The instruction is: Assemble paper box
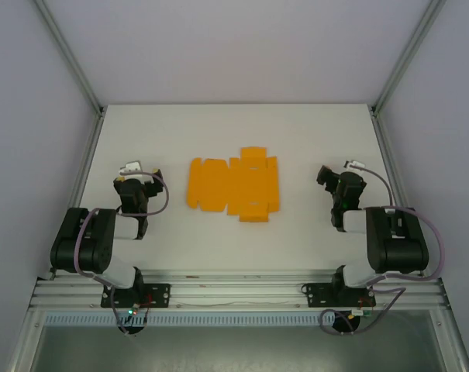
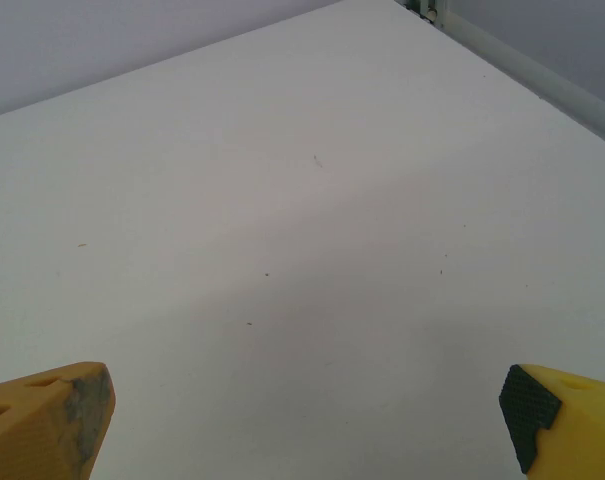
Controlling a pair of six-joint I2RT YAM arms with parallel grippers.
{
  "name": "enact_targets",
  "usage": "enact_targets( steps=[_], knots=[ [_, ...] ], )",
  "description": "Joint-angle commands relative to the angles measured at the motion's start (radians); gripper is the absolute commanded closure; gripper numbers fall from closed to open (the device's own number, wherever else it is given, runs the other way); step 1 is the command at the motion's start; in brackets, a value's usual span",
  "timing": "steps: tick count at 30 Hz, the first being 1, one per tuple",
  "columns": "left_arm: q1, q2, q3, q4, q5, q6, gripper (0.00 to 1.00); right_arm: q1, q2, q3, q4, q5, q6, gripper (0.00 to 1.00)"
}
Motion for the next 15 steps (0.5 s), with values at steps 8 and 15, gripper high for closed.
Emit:
enact_targets(
  steps=[8,15],
  knots=[
    [-0.011,-0.008,0.023,-0.001,0.0,0.023,0.0,0.005,-0.008,0.008,0.019,0.001,-0.014,0.0],
    [-0.011,-0.008,0.024,-0.003,-0.001,0.023,0.0,0.005,-0.008,0.01,0.019,0.001,-0.012,0.0]
  ],
)
